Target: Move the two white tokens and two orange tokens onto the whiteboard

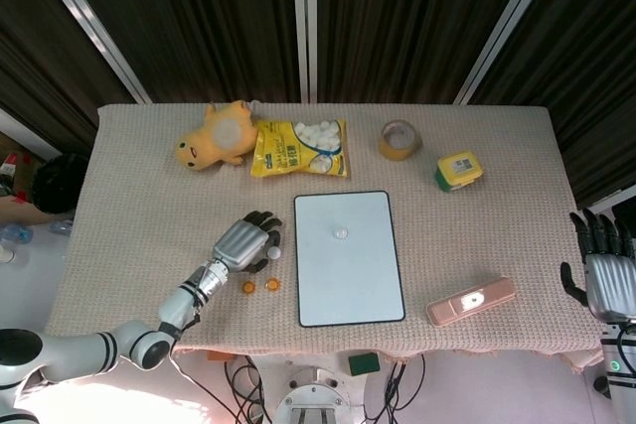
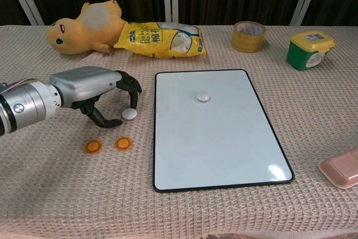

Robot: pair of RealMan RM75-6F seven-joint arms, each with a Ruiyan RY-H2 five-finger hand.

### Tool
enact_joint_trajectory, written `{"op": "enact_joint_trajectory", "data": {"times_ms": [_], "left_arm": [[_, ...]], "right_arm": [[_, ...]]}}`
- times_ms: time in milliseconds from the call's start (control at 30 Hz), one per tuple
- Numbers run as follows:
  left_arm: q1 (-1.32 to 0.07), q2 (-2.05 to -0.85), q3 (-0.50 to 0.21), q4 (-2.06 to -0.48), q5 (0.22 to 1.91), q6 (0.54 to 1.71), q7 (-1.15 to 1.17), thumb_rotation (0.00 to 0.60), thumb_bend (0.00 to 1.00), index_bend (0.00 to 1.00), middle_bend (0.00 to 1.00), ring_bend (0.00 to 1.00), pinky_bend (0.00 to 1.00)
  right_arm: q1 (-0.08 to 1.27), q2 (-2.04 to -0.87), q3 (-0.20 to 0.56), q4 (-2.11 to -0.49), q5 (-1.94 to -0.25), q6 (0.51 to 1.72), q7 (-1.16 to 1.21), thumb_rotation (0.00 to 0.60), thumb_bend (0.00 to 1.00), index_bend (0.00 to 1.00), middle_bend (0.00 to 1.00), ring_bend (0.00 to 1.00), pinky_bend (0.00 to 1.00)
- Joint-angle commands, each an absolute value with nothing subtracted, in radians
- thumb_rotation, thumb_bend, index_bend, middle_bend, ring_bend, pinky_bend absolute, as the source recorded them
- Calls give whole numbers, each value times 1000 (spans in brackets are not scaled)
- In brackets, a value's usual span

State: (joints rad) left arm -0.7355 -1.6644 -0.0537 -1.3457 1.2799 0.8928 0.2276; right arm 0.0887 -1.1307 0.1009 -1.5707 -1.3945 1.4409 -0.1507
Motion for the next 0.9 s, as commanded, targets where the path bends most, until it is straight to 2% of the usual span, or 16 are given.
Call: {"op": "enact_joint_trajectory", "data": {"times_ms": [33, 733, 900], "left_arm": [[-737, -1671, -57, -1339, 1278, 888, 227, 600, 289, 413, 171, 82, 146], [-739, -1674, -71, -1347, 1276, 882, 232, 599, 294, 417, 171, 82, 146], [-740, -1673, -73, -1347, 1267, 875, 244, 600, 303, 449, 171, 82, 146]], "right_arm": [[89, -1132, 102, -1570, -1391, 1439, -150, 600, 477, 0, 0, 0, 0], [94, -1129, 103, -1566, -1380, 1426, -144, 600, 477, 0, 0, 0, 0], [96, -1131, 103, -1562, -1380, 1422, -141, 600, 477, 0, 0, 0, 0]]}}
